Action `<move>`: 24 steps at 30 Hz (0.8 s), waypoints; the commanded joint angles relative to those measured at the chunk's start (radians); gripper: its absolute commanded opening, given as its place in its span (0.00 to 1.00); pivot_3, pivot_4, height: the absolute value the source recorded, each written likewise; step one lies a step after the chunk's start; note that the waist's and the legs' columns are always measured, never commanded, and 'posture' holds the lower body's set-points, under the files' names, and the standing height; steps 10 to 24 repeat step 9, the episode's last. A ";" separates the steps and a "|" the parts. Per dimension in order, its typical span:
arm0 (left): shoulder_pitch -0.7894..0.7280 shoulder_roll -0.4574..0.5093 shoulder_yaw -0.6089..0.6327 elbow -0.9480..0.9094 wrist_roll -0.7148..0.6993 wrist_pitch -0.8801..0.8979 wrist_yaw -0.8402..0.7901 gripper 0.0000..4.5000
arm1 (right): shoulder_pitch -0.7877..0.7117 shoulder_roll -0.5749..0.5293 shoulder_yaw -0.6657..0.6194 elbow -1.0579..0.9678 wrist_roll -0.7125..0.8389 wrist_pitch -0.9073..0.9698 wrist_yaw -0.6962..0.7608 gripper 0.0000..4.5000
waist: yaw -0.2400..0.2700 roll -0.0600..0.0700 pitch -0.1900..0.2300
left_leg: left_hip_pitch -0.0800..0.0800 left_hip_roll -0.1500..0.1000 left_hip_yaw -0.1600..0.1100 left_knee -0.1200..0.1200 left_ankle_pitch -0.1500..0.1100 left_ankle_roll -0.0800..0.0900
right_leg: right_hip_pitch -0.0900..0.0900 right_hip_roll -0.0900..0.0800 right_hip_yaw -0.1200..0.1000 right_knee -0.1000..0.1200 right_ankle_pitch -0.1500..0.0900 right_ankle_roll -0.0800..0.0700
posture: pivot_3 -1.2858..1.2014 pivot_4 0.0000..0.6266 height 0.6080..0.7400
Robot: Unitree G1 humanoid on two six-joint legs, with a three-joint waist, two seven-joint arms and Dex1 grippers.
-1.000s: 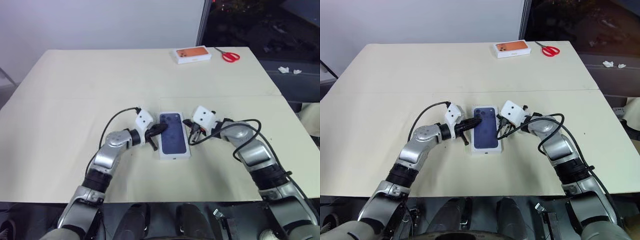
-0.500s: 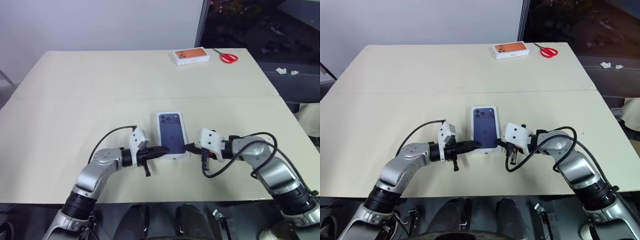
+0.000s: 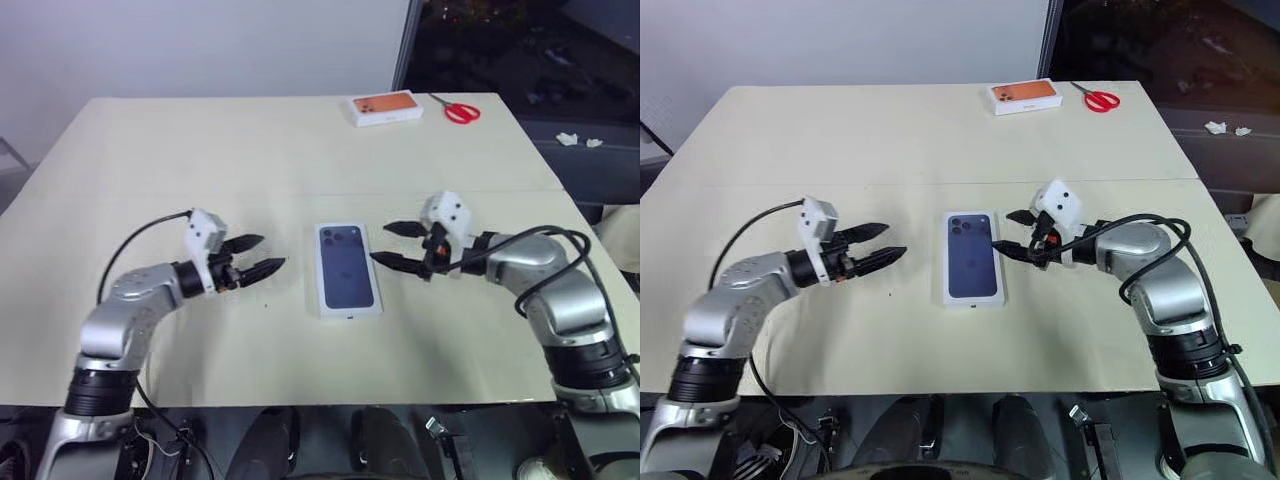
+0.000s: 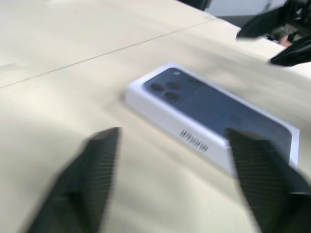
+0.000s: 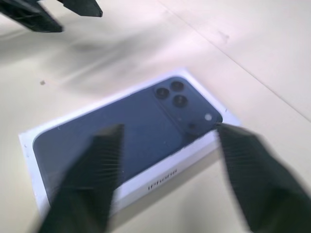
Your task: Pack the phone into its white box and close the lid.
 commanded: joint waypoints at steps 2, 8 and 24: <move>0.072 0.099 0.110 -0.025 -0.019 -0.034 -0.055 1.00 | 0.018 -0.051 -0.063 0.006 0.044 -0.035 0.047 0.99 | -0.001 0.000 0.000 | 0.000 0.000 0.001 0.000 0.000 0.000 | 0.000 -0.001 0.001 0.000 0.000 0.000 | 0.52 0.24 1.00; 0.245 0.188 0.200 -0.004 0.028 -0.110 -0.078 1.00 | 0.132 -0.170 -0.128 0.024 0.067 -0.105 0.158 0.99 | 0.001 0.001 0.001 | 0.000 0.000 0.001 -0.002 -0.001 0.001 | 0.000 -0.002 0.001 -0.001 0.000 0.000 | 0.52 0.24 1.00; 0.261 0.193 0.223 0.006 0.017 -0.115 -0.082 1.00 | 0.148 -0.188 -0.137 0.029 0.068 -0.119 0.173 0.99 | 0.001 0.001 0.001 | 0.000 0.000 0.001 -0.002 -0.001 0.001 | 0.000 -0.002 0.001 -0.002 0.000 0.000 | 0.52 0.24 1.00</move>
